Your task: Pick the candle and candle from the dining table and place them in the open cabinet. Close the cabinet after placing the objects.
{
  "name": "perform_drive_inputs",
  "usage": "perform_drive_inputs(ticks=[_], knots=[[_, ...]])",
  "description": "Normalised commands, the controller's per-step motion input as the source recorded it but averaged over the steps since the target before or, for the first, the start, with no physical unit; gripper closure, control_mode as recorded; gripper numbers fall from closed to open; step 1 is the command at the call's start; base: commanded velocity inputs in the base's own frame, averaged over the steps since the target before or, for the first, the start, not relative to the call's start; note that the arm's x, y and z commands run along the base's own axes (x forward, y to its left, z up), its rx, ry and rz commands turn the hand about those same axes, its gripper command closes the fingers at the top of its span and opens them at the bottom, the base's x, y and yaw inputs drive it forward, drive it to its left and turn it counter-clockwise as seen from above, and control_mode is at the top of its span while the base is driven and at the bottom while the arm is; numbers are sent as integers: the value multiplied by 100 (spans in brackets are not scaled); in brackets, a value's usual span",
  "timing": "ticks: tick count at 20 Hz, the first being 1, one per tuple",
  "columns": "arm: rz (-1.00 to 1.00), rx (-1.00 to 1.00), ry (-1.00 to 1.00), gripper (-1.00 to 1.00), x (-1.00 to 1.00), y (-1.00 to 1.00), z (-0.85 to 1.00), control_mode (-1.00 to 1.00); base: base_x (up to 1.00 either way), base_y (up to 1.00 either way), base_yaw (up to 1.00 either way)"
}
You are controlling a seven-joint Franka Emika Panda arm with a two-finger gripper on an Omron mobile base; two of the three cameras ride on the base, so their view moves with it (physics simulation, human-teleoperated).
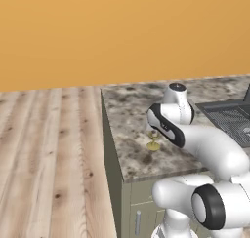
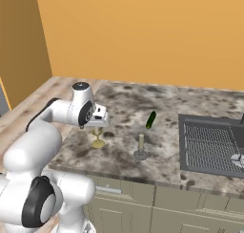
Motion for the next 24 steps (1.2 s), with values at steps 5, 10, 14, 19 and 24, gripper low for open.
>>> perform_drive_inputs(ticks=[5,10,14,19,24], knots=[[0,0,0,-100,19,0,-8,-100,0,0,0],[0,0,0,-100,15,0,-6,-100,0,0,0],[0,0,0,-100,9,0,-1,-100,0,0,0],[0,0,0,-100,15,0,-2,-100,0,0,0],[0,0,0,-100,16,0,-14,-100,0,0,0]])
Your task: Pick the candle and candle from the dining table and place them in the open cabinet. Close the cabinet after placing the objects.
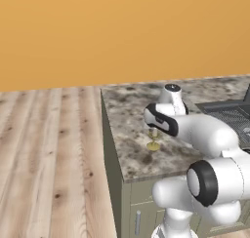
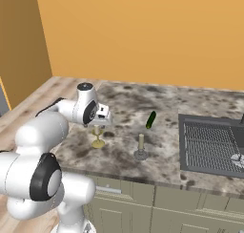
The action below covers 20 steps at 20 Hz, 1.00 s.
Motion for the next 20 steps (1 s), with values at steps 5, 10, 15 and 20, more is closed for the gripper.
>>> perform_drive_inputs(ticks=[5,10,15,20], knots=[[0,0,0,-100,15,0,-25,-100,0,0,0],[0,0,0,-100,18,0,-23,-100,0,0,0],[0,0,0,-100,18,0,-19,-100,0,0,0],[0,0,0,-100,21,3,-14,-100,0,0,0]])
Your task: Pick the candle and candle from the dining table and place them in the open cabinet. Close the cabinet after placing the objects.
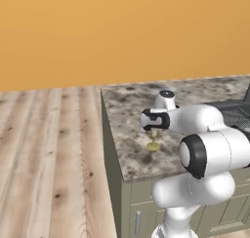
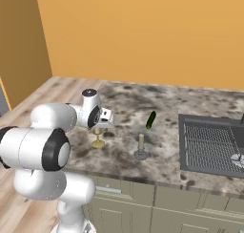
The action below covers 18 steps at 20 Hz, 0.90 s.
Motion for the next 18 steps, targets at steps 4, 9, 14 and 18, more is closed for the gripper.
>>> perform_drive_inputs(ticks=[4,9,14,18], knots=[[0,0,-2,-100,9,4,-6,-100,0,0,0],[0,0,-10,100,0,0,0,-100,0,0,0],[0,0,-12,100,-7,0,0,-100,0,0,0],[0,0,-2,100,-26,0,23,-100,0,0,0]])
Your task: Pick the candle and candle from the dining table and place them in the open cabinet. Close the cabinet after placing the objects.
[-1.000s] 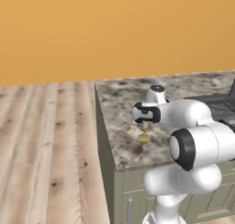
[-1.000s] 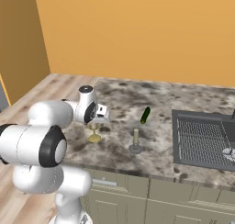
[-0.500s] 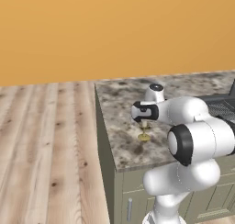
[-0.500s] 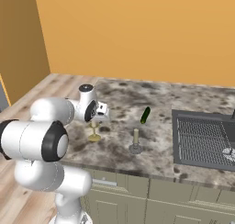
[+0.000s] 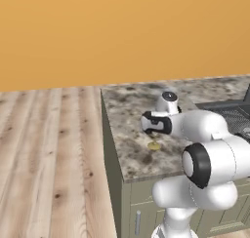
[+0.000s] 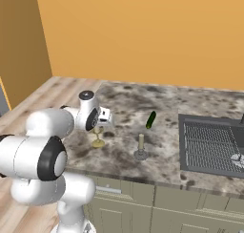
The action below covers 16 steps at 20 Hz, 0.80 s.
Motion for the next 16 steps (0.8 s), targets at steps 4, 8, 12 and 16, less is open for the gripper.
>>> perform_drive_inputs(ticks=[4,8,12,16], knots=[[-3,0,0,100,-68,0,61,-100,0,0,0],[-5,0,0,100,-82,0,78,-100,0,0,0],[-2,0,-1,100,-73,0,66,-100,0,0,0],[0,1,-2,100,-59,0,51,-100,0,0,0]])
